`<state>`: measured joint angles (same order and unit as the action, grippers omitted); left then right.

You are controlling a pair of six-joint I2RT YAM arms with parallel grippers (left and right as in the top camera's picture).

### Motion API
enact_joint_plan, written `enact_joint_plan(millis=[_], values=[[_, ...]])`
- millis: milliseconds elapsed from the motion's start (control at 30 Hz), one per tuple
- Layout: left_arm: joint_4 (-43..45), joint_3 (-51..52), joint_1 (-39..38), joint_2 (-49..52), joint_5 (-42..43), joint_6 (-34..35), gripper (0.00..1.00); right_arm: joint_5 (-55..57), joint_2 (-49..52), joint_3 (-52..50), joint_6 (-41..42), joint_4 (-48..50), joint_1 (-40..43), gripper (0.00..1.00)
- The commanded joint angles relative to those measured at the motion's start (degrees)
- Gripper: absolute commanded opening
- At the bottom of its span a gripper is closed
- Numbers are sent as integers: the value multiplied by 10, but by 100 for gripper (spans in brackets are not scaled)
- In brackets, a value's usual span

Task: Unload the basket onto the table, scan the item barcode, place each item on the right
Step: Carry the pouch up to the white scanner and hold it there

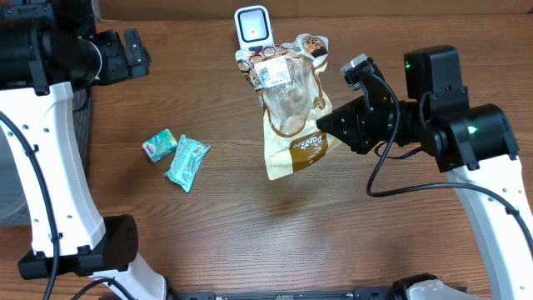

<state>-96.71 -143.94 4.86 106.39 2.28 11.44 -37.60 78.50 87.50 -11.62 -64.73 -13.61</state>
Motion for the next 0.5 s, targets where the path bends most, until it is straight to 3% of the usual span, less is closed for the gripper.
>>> enact_joint_plan(millis=[0,233,467], values=[[-1,-5,-4,2,-4,-10,99,-2,-3,17,10,11,-2,6],[-1,-5,-4,2,-4,-10,100,146,16,80,88,24,-49,4],[-1,-5,-4,2,-4,-10,99,529,89,137,89,98,-139,4]])
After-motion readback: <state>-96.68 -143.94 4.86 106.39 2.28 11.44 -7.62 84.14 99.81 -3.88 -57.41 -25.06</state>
